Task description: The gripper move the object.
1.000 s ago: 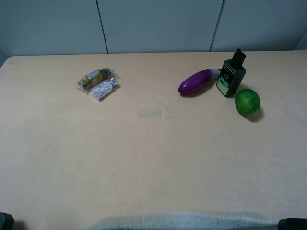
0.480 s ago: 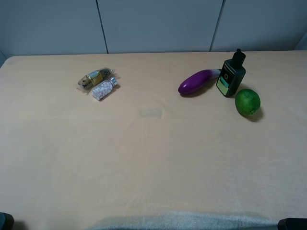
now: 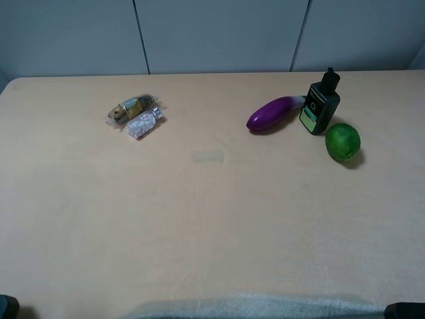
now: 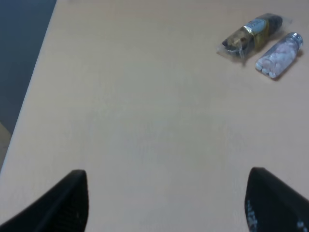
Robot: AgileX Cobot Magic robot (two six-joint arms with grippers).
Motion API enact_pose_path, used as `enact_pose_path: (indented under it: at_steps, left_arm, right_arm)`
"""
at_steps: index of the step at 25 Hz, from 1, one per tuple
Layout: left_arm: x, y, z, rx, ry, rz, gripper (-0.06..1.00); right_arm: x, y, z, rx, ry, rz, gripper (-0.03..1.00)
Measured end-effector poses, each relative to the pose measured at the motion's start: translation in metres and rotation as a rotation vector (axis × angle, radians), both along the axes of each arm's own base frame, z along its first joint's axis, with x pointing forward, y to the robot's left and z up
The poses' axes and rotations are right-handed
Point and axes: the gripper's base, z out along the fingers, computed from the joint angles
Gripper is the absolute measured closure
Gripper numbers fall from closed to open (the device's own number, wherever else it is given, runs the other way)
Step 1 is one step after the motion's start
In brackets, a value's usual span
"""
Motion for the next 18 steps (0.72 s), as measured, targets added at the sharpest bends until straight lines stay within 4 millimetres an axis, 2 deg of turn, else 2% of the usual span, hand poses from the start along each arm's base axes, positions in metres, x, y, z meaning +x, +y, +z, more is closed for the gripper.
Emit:
enact_pose_path:
  at_steps: [18]
  left_arm:
    - [0.0000,0.0000,0.0000,0.000,0.000,0.000,0.21]
  right_arm:
    - [0.0000,0.0000,0.0000,0.000,0.000,0.000,0.27]
